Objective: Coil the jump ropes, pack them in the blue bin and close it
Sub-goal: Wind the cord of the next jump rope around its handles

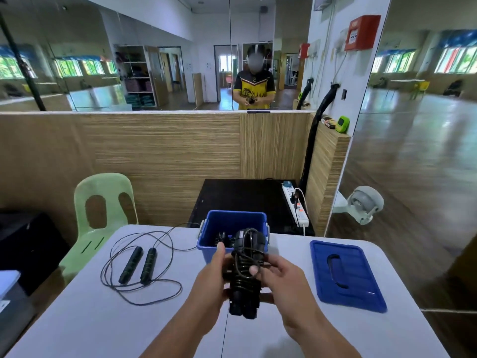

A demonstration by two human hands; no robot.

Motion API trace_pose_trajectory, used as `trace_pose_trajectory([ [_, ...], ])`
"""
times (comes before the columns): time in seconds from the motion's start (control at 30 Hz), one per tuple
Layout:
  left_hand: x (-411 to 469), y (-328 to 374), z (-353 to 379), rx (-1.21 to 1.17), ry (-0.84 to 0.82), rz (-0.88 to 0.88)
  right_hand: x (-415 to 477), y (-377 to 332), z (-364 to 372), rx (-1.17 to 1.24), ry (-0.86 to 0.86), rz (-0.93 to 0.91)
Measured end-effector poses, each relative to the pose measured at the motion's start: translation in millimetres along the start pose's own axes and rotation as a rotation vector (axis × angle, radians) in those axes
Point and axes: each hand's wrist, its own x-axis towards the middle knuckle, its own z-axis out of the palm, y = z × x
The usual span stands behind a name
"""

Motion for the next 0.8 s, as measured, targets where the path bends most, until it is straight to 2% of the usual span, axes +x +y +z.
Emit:
trace_pose_trajectory([
  [0.2, 27.3, 2.5, -16.4, 0.106, -0.01, 0.033, 30.9, 6.8, -0.1, -0.008, 0.015, 0.011],
  [0.43, 91.1, 9.4, -64.6, 0.187, 0.147, 0.066, 85.5, 10.8, 15.1, -0.013, 0.103, 0.063],
  [0.57, 148.4, 2.5, -99.9, 0.313, 0.198, 0.189, 126.3, 17.1, 26.8, -0.064, 0.203, 0.1],
  [0.8, 246.8, -31.6, -140.1, 0.693, 0.342, 0.222, 197.6, 28.3, 31.3, -0.093, 0.425, 0.183],
])
